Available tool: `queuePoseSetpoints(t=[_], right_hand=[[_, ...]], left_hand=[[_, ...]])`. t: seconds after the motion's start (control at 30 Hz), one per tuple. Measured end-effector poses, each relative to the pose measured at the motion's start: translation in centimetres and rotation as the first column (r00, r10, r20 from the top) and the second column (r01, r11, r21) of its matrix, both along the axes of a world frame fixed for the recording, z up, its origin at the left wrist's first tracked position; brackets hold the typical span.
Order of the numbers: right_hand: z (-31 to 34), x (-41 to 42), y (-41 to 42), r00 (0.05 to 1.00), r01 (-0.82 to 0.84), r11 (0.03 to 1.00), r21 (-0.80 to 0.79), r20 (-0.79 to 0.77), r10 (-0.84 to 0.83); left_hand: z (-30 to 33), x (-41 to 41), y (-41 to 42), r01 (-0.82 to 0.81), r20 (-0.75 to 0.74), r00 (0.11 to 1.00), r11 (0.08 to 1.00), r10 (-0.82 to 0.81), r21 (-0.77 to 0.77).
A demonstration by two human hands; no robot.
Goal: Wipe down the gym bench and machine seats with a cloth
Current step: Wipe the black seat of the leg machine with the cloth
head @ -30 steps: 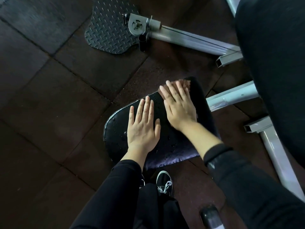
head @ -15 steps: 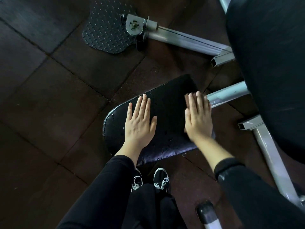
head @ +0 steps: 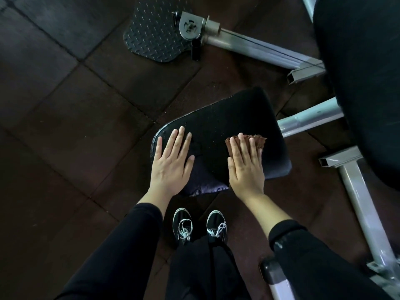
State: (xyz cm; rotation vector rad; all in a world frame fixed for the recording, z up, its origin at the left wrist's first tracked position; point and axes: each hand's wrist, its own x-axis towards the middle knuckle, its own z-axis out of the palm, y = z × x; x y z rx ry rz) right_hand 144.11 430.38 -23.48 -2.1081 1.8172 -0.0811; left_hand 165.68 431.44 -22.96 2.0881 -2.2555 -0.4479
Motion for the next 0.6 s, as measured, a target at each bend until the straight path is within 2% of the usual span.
queuePoseSetpoints(t=[0.1, 0.27, 0.43, 0.6], right_hand=[[0.2, 2.0, -0.1, 1.000, -0.026, 1.000, -0.005, -0.010, 0.026], [0.0, 5.0, 3.2, 0.978, -0.209, 0.978, -0.023, 0.006, 0.209], [-0.4, 1.2, 6.4, 0.909, -0.416, 0.907, -0.062, -0.003, 0.417], [0.2, -2.3, 4.5, 0.949, -0.314, 0.947, -0.063, -0.027, 0.313]], left_hand=[[-0.2, 0.0, 0.1, -0.013, -0.013, 1.000, 1.000, 0.013, -0.005], [-0.6, 0.6, 0.4, -0.007, -0.041, 0.999, 1.000, 0.007, 0.007], [-0.7, 0.7, 0.4, 0.000, -0.040, 0.999, 1.000, 0.000, 0.013], [-0.6, 0.1, 0.3, -0.009, -0.022, 1.000, 1.000, 0.008, -0.024]])
